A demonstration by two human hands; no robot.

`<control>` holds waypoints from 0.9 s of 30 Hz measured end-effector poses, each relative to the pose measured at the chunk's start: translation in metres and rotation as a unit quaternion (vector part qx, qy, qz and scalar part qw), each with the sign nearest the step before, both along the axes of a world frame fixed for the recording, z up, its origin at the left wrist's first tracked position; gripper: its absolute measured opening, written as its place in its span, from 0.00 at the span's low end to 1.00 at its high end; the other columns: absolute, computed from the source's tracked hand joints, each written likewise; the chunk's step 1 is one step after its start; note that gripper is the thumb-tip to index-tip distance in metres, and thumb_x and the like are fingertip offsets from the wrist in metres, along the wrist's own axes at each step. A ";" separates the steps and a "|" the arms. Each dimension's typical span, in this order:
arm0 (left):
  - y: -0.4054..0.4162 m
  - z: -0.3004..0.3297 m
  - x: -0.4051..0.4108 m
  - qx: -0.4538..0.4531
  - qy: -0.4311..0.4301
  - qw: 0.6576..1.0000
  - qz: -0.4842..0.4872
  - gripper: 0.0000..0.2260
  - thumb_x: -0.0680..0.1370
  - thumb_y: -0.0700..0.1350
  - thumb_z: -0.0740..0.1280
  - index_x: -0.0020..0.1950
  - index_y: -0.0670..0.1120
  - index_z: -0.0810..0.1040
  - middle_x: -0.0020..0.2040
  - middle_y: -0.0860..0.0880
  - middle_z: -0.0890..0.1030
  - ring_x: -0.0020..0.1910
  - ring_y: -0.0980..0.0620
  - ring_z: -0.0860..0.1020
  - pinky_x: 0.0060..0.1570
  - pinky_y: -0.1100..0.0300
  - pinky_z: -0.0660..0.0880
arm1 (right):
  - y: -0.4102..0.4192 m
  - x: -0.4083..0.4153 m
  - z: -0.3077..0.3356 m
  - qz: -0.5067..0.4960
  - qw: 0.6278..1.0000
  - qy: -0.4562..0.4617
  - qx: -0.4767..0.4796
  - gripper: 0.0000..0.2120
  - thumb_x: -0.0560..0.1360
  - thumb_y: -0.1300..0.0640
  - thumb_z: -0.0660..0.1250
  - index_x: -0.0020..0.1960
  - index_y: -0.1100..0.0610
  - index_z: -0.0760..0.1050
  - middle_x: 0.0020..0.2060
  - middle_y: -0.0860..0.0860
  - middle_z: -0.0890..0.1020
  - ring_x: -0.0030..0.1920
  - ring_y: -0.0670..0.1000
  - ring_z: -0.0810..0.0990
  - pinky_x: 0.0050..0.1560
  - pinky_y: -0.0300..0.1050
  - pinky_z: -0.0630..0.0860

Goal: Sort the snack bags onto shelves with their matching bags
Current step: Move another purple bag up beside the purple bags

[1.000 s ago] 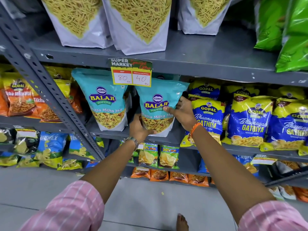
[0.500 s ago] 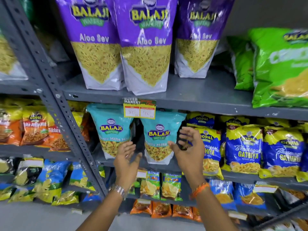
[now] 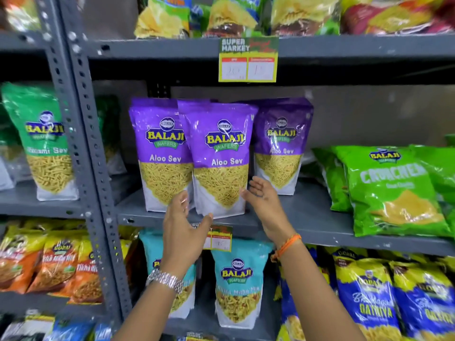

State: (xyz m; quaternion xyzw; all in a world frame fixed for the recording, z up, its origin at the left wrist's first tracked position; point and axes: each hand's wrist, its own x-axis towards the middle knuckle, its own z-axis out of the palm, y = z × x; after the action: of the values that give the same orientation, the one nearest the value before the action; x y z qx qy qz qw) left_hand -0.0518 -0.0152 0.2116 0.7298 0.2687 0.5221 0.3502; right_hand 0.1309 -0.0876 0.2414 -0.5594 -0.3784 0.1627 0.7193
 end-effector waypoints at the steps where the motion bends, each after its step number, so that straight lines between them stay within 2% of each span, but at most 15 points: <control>1: 0.004 0.004 0.005 0.019 0.020 1.000 0.015 0.31 0.73 0.43 0.76 0.73 0.45 0.68 0.65 0.53 0.73 0.64 0.52 0.75 0.68 0.54 0.72 | 0.008 0.004 0.002 0.016 1.000 0.010 0.003 0.28 0.77 0.60 0.70 0.73 0.62 0.64 0.71 0.57 0.72 0.72 0.56 0.71 0.70 0.48 0.70; 3: 0.008 0.007 0.014 0.051 0.058 0.997 0.022 0.32 0.72 0.47 0.74 0.73 0.45 0.66 0.67 0.50 0.75 0.66 0.47 0.76 0.67 0.46 0.74 | 0.019 0.013 0.003 0.049 0.999 0.021 0.010 0.25 0.78 0.59 0.69 0.72 0.62 0.66 0.68 0.56 0.75 0.72 0.55 0.73 0.68 0.46 0.71; 5: 0.009 0.009 0.023 0.069 0.099 0.992 0.029 0.34 0.73 0.47 0.74 0.75 0.42 0.64 0.72 0.43 0.73 0.71 0.41 0.73 0.69 0.42 0.72 | 0.025 0.018 0.004 0.083 0.996 0.013 0.014 0.20 0.79 0.60 0.68 0.69 0.62 0.71 0.63 0.55 0.81 0.67 0.53 0.78 0.65 0.43 0.75; 7: 0.008 0.009 0.031 0.081 0.121 0.988 0.054 0.35 0.74 0.44 0.74 0.76 0.37 0.62 0.74 0.39 0.70 0.74 0.39 0.69 0.73 0.44 0.67 | 0.025 0.019 0.005 0.097 0.995 0.004 0.010 0.18 0.78 0.62 0.68 0.67 0.62 0.73 0.57 0.52 0.83 0.59 0.49 0.82 0.58 0.38 0.78; 10: 0.003 0.010 0.038 0.093 0.121 0.986 0.073 0.34 0.74 0.42 0.74 0.76 0.37 0.62 0.74 0.39 0.70 0.74 0.39 0.68 0.74 0.48 0.65 | 0.020 0.019 0.004 0.080 0.997 0.000 0.022 0.14 0.77 0.65 0.69 0.62 0.61 0.76 0.52 0.51 0.85 0.52 0.46 0.83 0.52 0.36 0.81; 14: 0.000 0.021 0.053 0.131 0.114 0.982 0.072 0.32 0.72 0.40 0.76 0.73 0.40 0.67 0.69 0.40 0.76 0.69 0.39 0.74 0.67 0.51 0.68 | 0.001 0.033 0.008 0.052 0.997 -0.003 0.051 0.10 0.76 0.67 0.69 0.54 0.57 0.80 0.48 0.48 0.87 0.48 0.43 0.85 0.49 0.35 0.81; 16: -0.006 0.027 0.064 0.138 0.116 0.982 0.062 0.31 0.70 0.41 0.77 0.70 0.41 0.69 0.64 0.40 0.80 0.64 0.38 0.77 0.61 0.50 0.71 | -0.011 0.044 0.009 0.035 0.997 0.010 0.071 0.11 0.75 0.68 0.70 0.55 0.58 0.81 0.48 0.48 0.87 0.49 0.44 0.86 0.49 0.36 0.81; 19: -0.017 0.036 0.083 0.115 0.121 0.986 0.029 0.33 0.67 0.43 0.79 0.68 0.44 0.69 0.56 0.40 0.83 0.57 0.37 0.81 0.53 0.47 0.77 | -0.030 0.062 0.010 -0.008 0.997 0.004 0.073 0.15 0.74 0.67 0.72 0.60 0.64 0.78 0.52 0.55 0.86 0.53 0.51 0.84 0.51 0.39 0.82; 22: -0.024 0.037 0.102 0.103 0.117 0.988 -0.012 0.34 0.66 0.44 0.79 0.67 0.45 0.68 0.55 0.42 0.84 0.56 0.37 0.81 0.51 0.48 0.78 | -0.046 0.077 0.010 -0.039 0.997 -0.004 0.068 0.15 0.73 0.69 0.72 0.59 0.65 0.78 0.50 0.56 0.85 0.51 0.52 0.84 0.52 0.42 0.81; 25: -0.026 0.036 0.113 0.099 0.116 0.987 -0.044 0.33 0.67 0.42 0.80 0.68 0.44 0.68 0.55 0.40 0.83 0.55 0.38 0.81 0.46 0.53 0.75 | -0.058 0.083 0.008 -0.050 0.997 -0.007 0.064 0.12 0.73 0.70 0.71 0.55 0.60 0.79 0.48 0.53 0.86 0.48 0.48 0.84 0.48 0.37 0.82; 27: -0.023 0.034 0.117 0.101 0.118 0.986 -0.052 0.33 0.67 0.41 0.80 0.68 0.45 0.68 0.53 0.39 0.83 0.53 0.38 0.81 0.44 0.55 0.74 | -0.062 0.083 0.007 -0.055 0.997 -0.007 0.060 0.12 0.73 0.70 0.72 0.55 0.60 0.79 0.47 0.53 0.86 0.47 0.46 0.85 0.46 0.36 0.82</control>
State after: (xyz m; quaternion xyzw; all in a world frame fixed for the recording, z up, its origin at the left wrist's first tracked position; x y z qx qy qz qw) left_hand 0.0652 -0.0386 0.2458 0.8309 0.2163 0.4375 0.2671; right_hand 0.2136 -0.1491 0.2480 -0.5364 -0.3613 0.0964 0.7566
